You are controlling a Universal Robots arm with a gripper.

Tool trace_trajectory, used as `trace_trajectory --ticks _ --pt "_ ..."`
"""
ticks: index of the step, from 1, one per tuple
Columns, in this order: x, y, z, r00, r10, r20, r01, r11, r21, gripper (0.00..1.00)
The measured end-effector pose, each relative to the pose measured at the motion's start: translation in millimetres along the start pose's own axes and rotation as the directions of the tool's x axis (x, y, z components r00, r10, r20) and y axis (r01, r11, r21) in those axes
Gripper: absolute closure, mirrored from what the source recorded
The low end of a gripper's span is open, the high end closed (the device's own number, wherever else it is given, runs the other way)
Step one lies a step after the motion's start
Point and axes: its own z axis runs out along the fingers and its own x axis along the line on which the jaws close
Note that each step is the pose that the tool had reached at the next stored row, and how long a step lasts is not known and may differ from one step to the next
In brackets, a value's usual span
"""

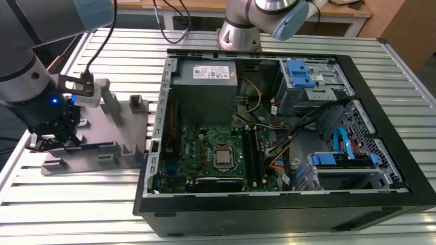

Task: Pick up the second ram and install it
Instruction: 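Pick up the second ram and move it above second insertion slot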

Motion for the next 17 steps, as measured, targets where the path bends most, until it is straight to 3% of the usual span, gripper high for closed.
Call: trace_trajectory --ticks 9,17 --pt "0.0 0.0 0.0 0.9959 -0.091 -0.0039 0.091 0.9959 -0.0024 0.93" --pt "0.0 0.0 0.0 0.9833 -0.182 -0.0076 0.182 0.9833 -0.0051 0.93"
